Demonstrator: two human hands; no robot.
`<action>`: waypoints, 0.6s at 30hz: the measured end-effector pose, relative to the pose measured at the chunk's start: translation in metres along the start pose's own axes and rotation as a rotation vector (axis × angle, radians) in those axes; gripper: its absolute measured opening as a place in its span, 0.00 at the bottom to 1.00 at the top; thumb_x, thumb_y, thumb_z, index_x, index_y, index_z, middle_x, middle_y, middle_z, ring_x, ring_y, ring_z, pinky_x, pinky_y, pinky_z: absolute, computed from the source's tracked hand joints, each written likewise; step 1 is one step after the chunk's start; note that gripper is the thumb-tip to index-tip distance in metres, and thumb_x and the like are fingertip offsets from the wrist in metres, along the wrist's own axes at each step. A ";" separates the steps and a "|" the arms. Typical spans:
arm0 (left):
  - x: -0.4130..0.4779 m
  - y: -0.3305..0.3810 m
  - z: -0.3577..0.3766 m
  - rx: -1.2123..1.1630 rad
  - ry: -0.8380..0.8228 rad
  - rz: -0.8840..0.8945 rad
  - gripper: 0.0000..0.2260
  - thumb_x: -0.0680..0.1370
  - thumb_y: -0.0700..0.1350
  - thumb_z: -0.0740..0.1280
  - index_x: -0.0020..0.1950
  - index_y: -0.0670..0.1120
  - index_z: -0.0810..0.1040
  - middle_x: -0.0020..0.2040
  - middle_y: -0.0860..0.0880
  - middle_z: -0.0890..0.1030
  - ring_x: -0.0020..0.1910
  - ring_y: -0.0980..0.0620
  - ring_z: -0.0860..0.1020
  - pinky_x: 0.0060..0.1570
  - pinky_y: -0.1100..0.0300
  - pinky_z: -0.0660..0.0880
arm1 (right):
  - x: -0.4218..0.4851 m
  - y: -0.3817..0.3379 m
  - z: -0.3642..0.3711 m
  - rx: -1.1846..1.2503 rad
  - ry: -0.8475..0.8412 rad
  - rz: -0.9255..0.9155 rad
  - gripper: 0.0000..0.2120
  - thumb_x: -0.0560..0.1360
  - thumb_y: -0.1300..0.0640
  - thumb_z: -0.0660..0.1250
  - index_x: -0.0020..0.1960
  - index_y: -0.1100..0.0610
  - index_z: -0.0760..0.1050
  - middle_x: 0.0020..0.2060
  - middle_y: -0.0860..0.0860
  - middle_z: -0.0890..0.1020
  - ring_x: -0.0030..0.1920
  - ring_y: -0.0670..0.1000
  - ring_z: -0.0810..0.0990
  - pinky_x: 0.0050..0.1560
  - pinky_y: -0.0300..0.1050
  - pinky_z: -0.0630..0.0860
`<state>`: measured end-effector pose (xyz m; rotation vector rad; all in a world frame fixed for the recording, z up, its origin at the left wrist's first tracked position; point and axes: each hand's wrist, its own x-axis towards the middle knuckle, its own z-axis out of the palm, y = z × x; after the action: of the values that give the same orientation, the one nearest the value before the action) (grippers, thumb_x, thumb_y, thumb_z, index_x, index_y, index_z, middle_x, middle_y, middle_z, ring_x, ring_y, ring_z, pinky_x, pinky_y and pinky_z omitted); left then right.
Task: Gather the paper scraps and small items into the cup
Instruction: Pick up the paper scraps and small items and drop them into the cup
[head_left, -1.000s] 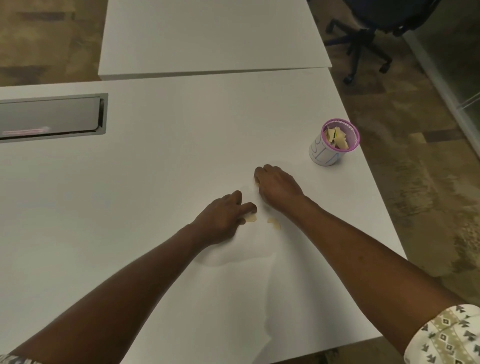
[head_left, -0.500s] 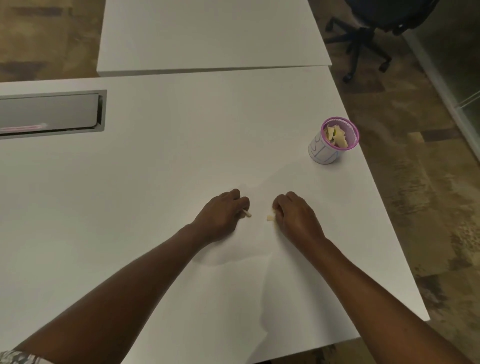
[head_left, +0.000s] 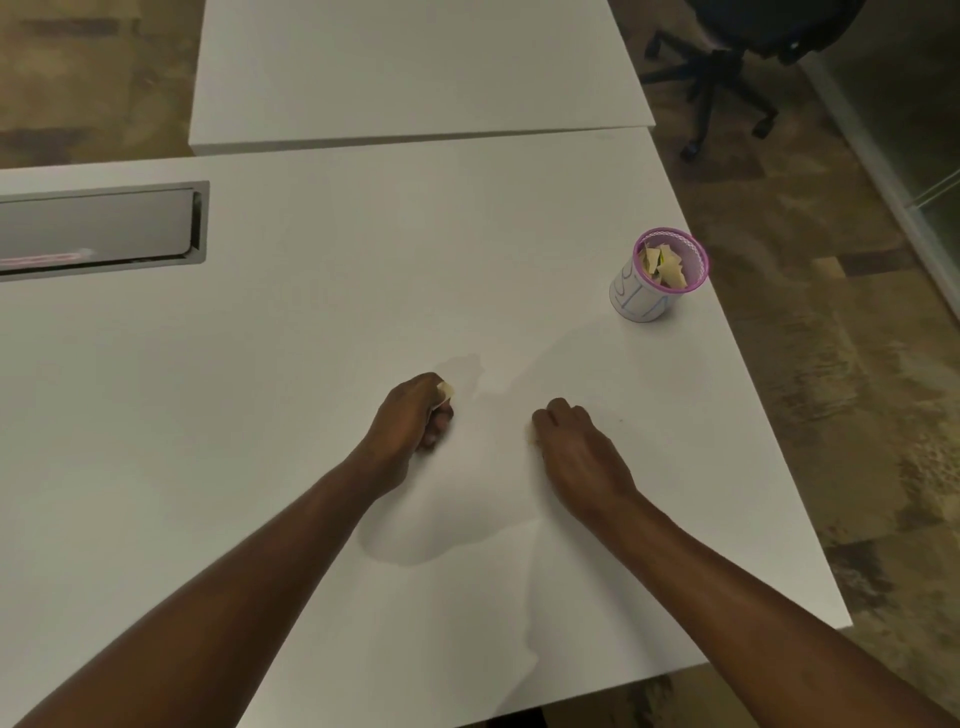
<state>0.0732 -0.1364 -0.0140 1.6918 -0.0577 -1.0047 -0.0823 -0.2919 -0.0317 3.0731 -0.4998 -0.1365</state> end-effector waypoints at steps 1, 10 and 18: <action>-0.002 -0.001 0.000 -0.010 0.001 -0.011 0.08 0.77 0.43 0.61 0.38 0.44 0.71 0.32 0.47 0.73 0.27 0.51 0.66 0.28 0.60 0.62 | 0.002 -0.001 -0.001 -0.027 0.023 -0.009 0.17 0.55 0.73 0.70 0.37 0.55 0.72 0.35 0.52 0.73 0.30 0.52 0.73 0.22 0.40 0.60; -0.010 -0.001 0.002 -0.117 0.027 -0.079 0.09 0.77 0.43 0.61 0.38 0.43 0.74 0.30 0.47 0.72 0.26 0.50 0.65 0.27 0.60 0.61 | 0.017 0.003 0.002 0.023 0.007 -0.048 0.15 0.56 0.70 0.72 0.36 0.56 0.71 0.32 0.52 0.73 0.28 0.53 0.74 0.26 0.40 0.59; 0.000 0.005 0.015 -0.134 -0.069 -0.060 0.12 0.79 0.39 0.61 0.53 0.43 0.84 0.31 0.48 0.71 0.26 0.52 0.64 0.29 0.59 0.57 | 0.018 0.038 -0.017 1.113 -0.022 0.653 0.03 0.75 0.57 0.71 0.42 0.54 0.81 0.33 0.48 0.85 0.35 0.46 0.84 0.43 0.39 0.78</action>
<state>0.0657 -0.1494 -0.0101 1.5450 0.0146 -1.0876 -0.0762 -0.3334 -0.0148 3.5585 -2.1554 0.1994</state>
